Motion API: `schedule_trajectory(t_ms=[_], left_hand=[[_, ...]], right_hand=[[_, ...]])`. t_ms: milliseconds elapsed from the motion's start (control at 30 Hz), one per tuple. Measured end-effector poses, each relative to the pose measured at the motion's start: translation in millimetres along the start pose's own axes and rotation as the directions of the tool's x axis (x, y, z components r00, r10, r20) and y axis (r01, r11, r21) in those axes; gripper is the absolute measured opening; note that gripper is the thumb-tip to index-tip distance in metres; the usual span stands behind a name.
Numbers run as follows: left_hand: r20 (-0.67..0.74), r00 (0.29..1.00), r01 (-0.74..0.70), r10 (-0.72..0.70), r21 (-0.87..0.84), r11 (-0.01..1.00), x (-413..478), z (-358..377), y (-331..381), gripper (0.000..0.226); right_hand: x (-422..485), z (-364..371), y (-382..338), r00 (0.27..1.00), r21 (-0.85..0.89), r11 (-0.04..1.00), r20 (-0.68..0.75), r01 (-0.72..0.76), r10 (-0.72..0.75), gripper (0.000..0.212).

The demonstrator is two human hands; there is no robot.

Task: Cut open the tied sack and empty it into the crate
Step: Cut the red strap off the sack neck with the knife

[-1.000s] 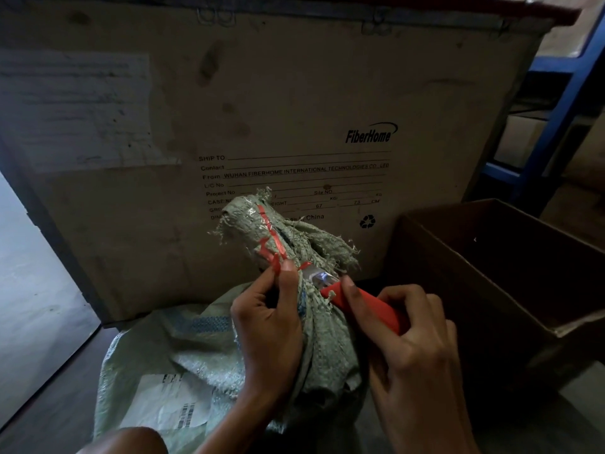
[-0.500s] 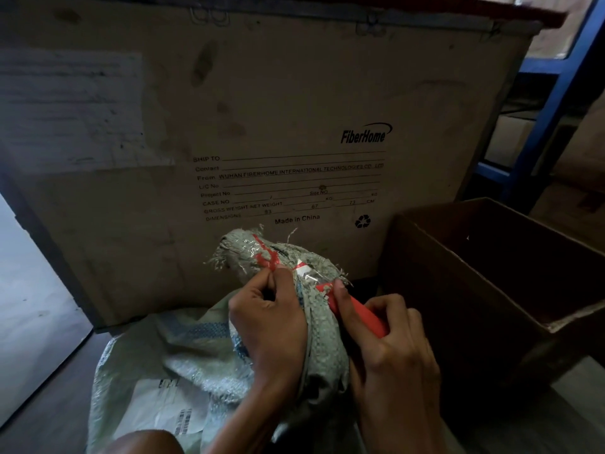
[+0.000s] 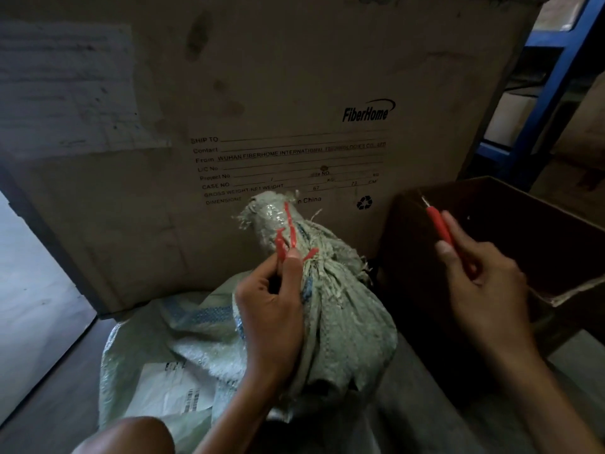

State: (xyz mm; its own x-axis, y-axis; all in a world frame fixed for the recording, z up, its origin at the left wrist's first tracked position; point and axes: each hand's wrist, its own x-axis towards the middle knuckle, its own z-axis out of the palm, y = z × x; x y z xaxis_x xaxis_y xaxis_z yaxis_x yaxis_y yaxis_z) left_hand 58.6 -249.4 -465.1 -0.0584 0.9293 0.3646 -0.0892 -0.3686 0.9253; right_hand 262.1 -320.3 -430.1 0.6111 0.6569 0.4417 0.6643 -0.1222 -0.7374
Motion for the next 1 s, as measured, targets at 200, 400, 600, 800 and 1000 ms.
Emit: schedule_trajectory(t_ms=[200, 400, 600, 800, 1000], left_hand=[[0.208, 0.943, 0.293, -0.259, -0.157, 0.943, -2.6, -3.2, 4.3, 0.038], [0.442, 0.854, 0.390, -0.275, -0.195, 0.900, -12.9, 2.1, 10.8, 0.059], [0.535, 0.780, 0.379, -0.325, 0.009, 0.925, -8.3, 0.4, 0.2, 0.091], [0.316, 0.898, 0.374, -0.306, -0.181, 0.910, 10.9, -7.0, 5.1, 0.058], [0.296, 0.932, 0.238, -0.209, -0.066, 0.969, 22.1, -15.9, 13.7, 0.063]], right_hand=[[-26.4, 37.4, -28.9, 0.907, 0.531, 0.745, 0.340, -0.404, 0.249, 0.022], [-31.1, 35.6, -31.2, 0.845, 0.578, 0.636, 0.472, -0.512, 0.252, 0.048], [-32.2, 32.7, -23.9, 0.858, 0.553, 0.675, 0.442, -0.489, 0.260, 0.053], [-29.4, 22.6, -21.5, 0.905, 0.573, 0.722, 0.385, -0.388, 0.180, 0.023], [-35.5, 22.2, -27.4, 0.915, 0.521, 0.803, 0.397, -0.289, 0.072, 0.013]])
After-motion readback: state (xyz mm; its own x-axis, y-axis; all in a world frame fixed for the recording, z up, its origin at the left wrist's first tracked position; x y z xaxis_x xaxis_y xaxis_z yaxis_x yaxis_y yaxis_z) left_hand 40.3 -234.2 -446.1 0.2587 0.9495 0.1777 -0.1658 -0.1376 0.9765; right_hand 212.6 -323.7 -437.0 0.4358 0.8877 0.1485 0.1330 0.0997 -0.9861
